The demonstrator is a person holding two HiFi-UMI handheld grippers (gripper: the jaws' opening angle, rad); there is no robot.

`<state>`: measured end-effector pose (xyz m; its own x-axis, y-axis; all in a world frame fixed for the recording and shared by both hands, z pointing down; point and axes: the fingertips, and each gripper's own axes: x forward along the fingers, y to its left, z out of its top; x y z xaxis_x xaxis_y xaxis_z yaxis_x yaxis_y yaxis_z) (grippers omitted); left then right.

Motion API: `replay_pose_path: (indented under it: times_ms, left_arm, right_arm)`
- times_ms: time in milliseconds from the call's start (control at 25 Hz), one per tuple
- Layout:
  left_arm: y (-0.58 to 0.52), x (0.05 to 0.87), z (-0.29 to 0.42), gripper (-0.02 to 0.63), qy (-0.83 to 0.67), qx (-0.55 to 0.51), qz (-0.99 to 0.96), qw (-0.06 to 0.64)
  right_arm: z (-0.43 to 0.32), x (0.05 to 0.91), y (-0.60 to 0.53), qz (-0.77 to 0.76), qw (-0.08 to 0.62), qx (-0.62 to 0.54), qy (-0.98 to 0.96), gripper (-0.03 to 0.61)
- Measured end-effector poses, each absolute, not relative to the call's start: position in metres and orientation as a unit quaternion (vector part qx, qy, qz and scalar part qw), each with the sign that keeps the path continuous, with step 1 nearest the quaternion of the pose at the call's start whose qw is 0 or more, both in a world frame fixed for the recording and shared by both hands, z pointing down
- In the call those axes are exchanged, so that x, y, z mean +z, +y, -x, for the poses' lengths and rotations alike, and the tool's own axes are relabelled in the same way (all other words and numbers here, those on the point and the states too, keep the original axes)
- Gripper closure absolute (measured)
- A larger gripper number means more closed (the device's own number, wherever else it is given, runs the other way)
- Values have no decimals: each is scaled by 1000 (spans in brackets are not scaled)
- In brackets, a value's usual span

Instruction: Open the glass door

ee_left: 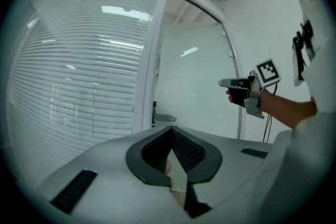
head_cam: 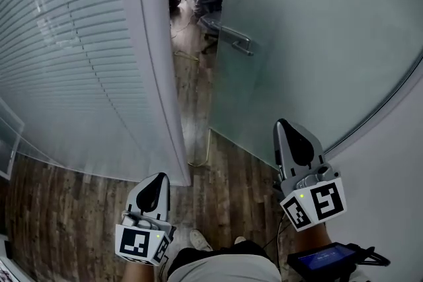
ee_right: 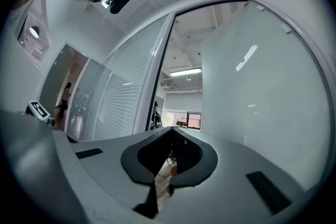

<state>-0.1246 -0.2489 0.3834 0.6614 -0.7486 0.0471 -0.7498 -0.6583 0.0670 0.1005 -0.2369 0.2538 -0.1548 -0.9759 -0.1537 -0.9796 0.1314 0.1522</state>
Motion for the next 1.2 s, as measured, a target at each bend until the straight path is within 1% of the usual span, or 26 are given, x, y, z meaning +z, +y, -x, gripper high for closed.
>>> replay_pose_path:
  times_ms: [160,320,680,800,960,1200]
  left_arm:
    - [-228,378,118,615,-421,3,-907,34]
    - [-207,354,109,615,-444,3,-896,32]
    - [-144,349,90,615,-500,11,-866,15]
    - [-121,349,90,615,-524,16,-851,20]
    - [-94,347,98,615,-552,25,-833,21]
    - [-75,344,137,615,-592,18,-805,17]
  right_arm:
    - [-101,278,-212,637,1,82,766,575]
    - [-107,278,-197,615,-11,65,786,575]
    - [-120,292,-148,551,6,45,834,575]
    - [-118,293,-135,523,8,40,851,575]
    - [-105,298,-126,488,18,27,872,575]
    - [-63,303,-121,443,14,33,896,577]
